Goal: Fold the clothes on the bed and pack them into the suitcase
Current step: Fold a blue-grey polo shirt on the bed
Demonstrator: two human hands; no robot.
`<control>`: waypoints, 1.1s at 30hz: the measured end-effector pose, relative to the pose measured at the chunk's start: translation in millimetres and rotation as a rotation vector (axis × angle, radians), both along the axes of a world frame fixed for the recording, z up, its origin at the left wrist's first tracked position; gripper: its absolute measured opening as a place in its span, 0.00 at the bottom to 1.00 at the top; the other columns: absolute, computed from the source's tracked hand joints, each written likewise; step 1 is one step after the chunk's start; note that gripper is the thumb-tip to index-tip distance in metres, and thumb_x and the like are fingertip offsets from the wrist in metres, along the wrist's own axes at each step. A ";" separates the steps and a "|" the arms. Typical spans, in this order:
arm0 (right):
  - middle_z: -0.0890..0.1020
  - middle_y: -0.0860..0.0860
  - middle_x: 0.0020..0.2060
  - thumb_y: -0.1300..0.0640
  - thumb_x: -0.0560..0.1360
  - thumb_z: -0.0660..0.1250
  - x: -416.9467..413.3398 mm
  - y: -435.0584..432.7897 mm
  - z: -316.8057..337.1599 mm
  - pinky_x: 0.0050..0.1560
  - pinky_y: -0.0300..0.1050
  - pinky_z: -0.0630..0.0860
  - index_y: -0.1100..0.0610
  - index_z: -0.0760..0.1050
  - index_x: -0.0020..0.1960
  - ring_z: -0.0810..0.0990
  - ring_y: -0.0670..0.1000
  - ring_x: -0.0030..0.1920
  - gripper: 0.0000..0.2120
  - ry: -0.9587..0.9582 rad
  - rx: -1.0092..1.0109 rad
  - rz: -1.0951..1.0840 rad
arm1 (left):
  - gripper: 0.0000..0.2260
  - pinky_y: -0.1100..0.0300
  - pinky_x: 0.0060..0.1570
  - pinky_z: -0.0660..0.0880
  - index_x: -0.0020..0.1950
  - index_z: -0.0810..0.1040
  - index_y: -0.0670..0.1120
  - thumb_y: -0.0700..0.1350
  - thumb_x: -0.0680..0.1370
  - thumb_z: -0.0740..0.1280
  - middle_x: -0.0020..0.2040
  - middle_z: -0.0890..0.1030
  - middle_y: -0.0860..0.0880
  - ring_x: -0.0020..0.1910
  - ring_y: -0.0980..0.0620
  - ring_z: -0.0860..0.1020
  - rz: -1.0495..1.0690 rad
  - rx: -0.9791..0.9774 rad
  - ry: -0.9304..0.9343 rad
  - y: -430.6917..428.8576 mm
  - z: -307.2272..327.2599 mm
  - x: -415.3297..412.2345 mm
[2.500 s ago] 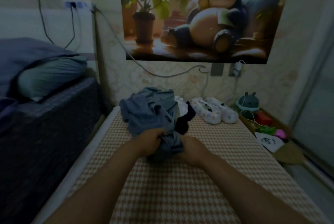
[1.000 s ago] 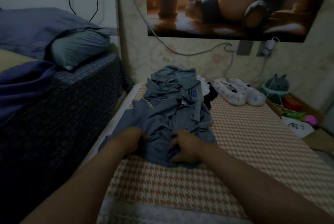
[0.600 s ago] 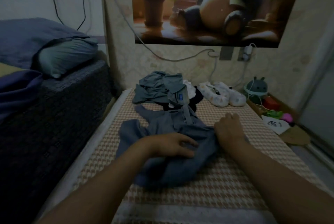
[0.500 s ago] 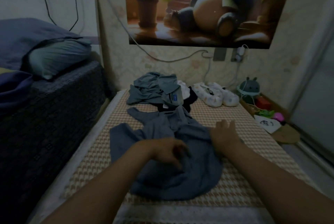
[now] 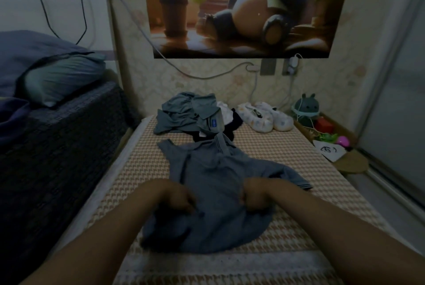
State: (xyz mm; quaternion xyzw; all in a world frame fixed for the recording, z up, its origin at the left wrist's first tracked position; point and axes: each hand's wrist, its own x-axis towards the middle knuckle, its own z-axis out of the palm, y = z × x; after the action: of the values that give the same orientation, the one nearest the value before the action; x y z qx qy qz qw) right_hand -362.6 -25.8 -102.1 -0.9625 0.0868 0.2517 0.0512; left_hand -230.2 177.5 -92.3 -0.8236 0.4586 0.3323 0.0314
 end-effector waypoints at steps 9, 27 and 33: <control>0.83 0.53 0.40 0.60 0.70 0.64 1.6 -53.4 19.9 0.46 0.49 0.80 0.56 0.82 0.39 0.81 0.52 0.42 0.08 -0.571 0.247 -0.323 | 0.08 0.60 0.43 0.80 0.57 0.79 0.46 0.44 0.80 0.65 0.49 0.84 0.47 0.42 0.52 0.83 0.213 -0.420 0.339 -44.5 20.0 -16.2; 0.80 0.58 0.51 0.55 0.78 0.64 134.2 -145.7 -55.5 0.44 0.42 0.71 0.61 0.78 0.52 0.78 0.55 0.48 0.10 -0.551 0.097 -0.480 | 0.23 0.52 0.43 0.73 0.74 0.61 0.47 0.49 0.80 0.63 0.60 0.77 0.40 0.53 0.41 0.77 0.408 -0.646 -0.411 -176.1 -66.8 130.8; 0.75 0.51 0.65 0.64 0.78 0.62 150.7 -152.8 -34.7 0.63 0.42 0.70 0.54 0.71 0.70 0.75 0.51 0.63 0.21 -1.081 0.447 -0.356 | 0.10 0.53 0.45 0.71 0.58 0.71 0.41 0.45 0.80 0.61 0.55 0.76 0.41 0.47 0.44 0.75 0.717 -0.891 -0.509 -157.5 -37.4 182.8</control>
State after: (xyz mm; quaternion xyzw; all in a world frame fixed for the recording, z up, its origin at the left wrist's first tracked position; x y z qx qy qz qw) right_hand -211.9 -178.6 -136.8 -0.8907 0.1530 -0.2726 0.3301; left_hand -47.4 20.0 -129.7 -0.9135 0.2266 -0.1075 -0.3202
